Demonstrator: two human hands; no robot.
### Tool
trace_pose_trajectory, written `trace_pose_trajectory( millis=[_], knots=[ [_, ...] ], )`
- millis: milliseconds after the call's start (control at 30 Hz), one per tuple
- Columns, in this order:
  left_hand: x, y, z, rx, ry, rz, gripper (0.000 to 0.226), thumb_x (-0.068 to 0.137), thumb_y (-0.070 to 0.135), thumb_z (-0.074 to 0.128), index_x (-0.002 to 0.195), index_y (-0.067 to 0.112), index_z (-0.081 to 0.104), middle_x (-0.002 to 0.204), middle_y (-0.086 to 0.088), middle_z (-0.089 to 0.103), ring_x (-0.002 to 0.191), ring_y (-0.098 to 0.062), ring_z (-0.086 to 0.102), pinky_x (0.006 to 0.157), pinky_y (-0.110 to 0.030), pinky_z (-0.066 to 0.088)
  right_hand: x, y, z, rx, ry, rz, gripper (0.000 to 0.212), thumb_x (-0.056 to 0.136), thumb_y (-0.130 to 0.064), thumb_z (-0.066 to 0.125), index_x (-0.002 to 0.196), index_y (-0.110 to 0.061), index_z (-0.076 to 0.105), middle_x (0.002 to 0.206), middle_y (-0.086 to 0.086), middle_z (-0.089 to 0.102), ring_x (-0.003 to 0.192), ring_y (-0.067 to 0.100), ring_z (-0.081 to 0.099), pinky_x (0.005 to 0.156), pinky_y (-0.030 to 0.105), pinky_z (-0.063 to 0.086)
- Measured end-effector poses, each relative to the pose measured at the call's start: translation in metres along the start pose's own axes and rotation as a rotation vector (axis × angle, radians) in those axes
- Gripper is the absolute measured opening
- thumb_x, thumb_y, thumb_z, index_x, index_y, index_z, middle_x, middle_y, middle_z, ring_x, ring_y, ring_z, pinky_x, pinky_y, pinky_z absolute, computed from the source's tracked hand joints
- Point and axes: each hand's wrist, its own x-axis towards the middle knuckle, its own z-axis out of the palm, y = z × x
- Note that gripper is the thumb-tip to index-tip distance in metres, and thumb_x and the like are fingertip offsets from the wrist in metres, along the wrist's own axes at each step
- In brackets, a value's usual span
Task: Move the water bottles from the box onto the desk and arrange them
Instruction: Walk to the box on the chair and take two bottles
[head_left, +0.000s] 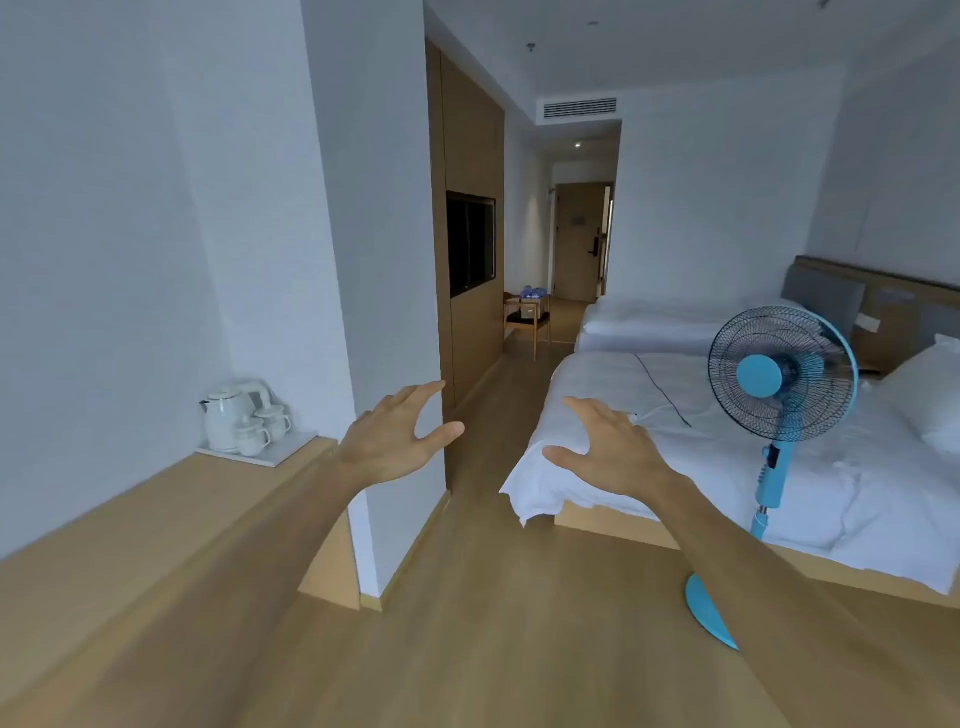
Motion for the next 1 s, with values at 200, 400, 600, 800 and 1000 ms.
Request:
trace_pose_trajectory(
  millis=[200,400,600,800,1000],
  knots=[
    [0.089,-0.036,0.023,0.014,0.008,0.009,0.082,0.078,0.08,0.031,0.15,0.042,0.019,0.16,0.009,0.024,0.145,-0.023,0.029,0.112,-0.053,0.033,0.075,0.015,0.034,-0.016,-0.013,0.013,0.076,0.085,-0.066,0.052,0.149,-0.035,0.025,0.157,-0.008,0.029,0.14,0.023,0.032,0.11,0.049,0.03],
    [0.19,-0.084,0.04,-0.009,0.019,0.056,0.082,0.077,0.082,0.033,0.149,0.044,0.02,0.159,0.01,0.025,0.144,-0.023,0.031,0.111,-0.052,0.035,0.164,0.028,0.057,-0.036,-0.005,0.062,0.078,0.084,-0.068,0.052,0.149,-0.035,0.024,0.157,-0.008,0.029,0.141,0.023,0.032,0.111,0.049,0.028],
    [0.277,-0.114,0.056,0.038,0.034,0.084,0.09,0.071,0.088,0.024,0.148,0.044,0.02,0.158,0.009,0.027,0.143,-0.024,0.033,0.108,-0.053,0.035,0.245,0.046,0.078,-0.131,-0.002,0.091,0.082,0.082,-0.074,0.047,0.15,-0.034,0.022,0.158,-0.006,0.027,0.142,0.025,0.03,0.11,0.054,0.027],
    [0.366,-0.127,0.092,0.037,0.019,0.116,0.091,0.071,0.088,0.023,0.149,0.042,0.022,0.158,0.01,0.028,0.142,-0.023,0.034,0.108,-0.052,0.035,0.339,0.077,0.112,-0.15,-0.009,0.082,0.083,0.081,-0.076,0.046,0.15,-0.035,0.022,0.159,-0.007,0.026,0.143,0.025,0.03,0.111,0.055,0.027],
    [0.472,-0.139,0.133,0.025,-0.002,0.103,0.088,0.074,0.084,0.027,0.15,0.041,0.021,0.158,0.009,0.028,0.142,-0.022,0.033,0.109,-0.052,0.035,0.445,0.128,0.145,-0.152,-0.014,0.059,0.084,0.081,-0.076,0.045,0.15,-0.036,0.02,0.16,-0.006,0.022,0.144,0.025,0.027,0.114,0.056,0.026]
  ],
)
